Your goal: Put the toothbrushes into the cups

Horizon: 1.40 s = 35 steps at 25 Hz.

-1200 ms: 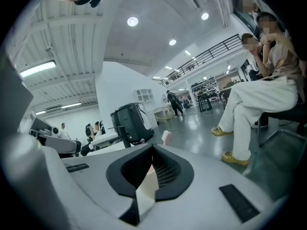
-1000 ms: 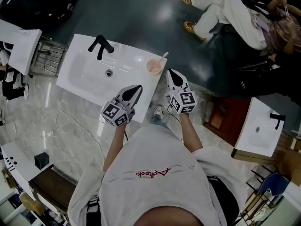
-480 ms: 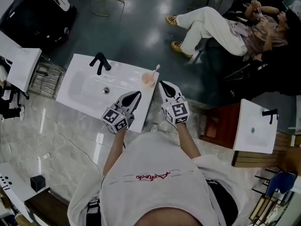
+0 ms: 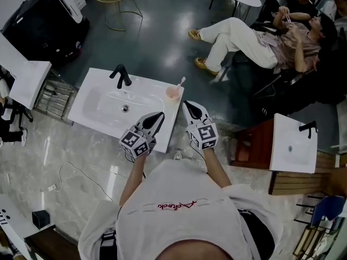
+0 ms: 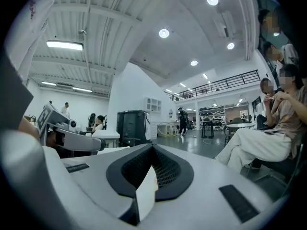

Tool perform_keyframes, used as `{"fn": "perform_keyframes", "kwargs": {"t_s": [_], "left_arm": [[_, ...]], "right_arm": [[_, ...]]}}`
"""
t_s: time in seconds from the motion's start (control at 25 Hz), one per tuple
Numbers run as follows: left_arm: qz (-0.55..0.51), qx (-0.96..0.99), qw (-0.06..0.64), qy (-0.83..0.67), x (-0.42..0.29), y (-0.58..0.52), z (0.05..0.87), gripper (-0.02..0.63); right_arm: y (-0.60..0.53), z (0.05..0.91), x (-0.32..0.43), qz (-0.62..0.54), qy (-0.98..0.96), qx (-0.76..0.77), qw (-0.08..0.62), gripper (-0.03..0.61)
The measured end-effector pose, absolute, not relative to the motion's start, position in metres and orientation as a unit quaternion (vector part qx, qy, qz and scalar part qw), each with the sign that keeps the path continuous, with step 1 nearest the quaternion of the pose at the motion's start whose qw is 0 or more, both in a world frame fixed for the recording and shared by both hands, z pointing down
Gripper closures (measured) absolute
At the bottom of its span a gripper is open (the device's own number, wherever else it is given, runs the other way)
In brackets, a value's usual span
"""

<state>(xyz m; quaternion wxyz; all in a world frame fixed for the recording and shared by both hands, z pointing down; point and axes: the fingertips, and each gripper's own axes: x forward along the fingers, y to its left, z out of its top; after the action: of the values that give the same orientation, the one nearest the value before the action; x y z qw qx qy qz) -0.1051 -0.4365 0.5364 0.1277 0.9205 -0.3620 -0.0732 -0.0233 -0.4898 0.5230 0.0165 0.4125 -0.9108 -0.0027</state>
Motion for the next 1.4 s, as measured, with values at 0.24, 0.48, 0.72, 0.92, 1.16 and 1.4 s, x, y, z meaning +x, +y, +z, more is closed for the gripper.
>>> {"fn": "perform_keyframes", "kwargs": {"t_s": [0.24, 0.48, 0.72, 0.92, 1.16, 1.4], "left_arm": [[-0.077, 0.924, 0.123, -0.353, -0.116, -0.4, 0.533, 0.6], [-0.081, 0.927, 0.124, -0.345, -0.123, -0.357, 0.536, 0.6], [-0.085, 0.929, 0.123, -0.338, -0.125, -0.308, 0.538, 0.6], [-0.09, 0.927, 0.126, -0.342, -0.133, -0.267, 0.542, 0.6], [-0.094, 0.928, 0.121, -0.341, -0.131, -0.223, 0.54, 0.6], [-0.095, 0.93, 0.119, -0.336, -0.125, -0.184, 0.537, 0.6]], "right_arm": [[-0.45, 0.517, -0.036, -0.009, -0.909, 0.417, 0.016, 0.545], [-0.401, 0.519, -0.045, -0.008, -0.907, 0.421, 0.017, 0.545], [-0.352, 0.52, -0.048, -0.01, -0.904, 0.427, 0.016, 0.545], [-0.311, 0.52, -0.055, -0.007, -0.905, 0.426, 0.015, 0.545], [-0.262, 0.518, -0.059, -0.01, -0.908, 0.419, 0.014, 0.545], [-0.223, 0.513, -0.053, -0.012, -0.906, 0.422, 0.013, 0.545]]}}
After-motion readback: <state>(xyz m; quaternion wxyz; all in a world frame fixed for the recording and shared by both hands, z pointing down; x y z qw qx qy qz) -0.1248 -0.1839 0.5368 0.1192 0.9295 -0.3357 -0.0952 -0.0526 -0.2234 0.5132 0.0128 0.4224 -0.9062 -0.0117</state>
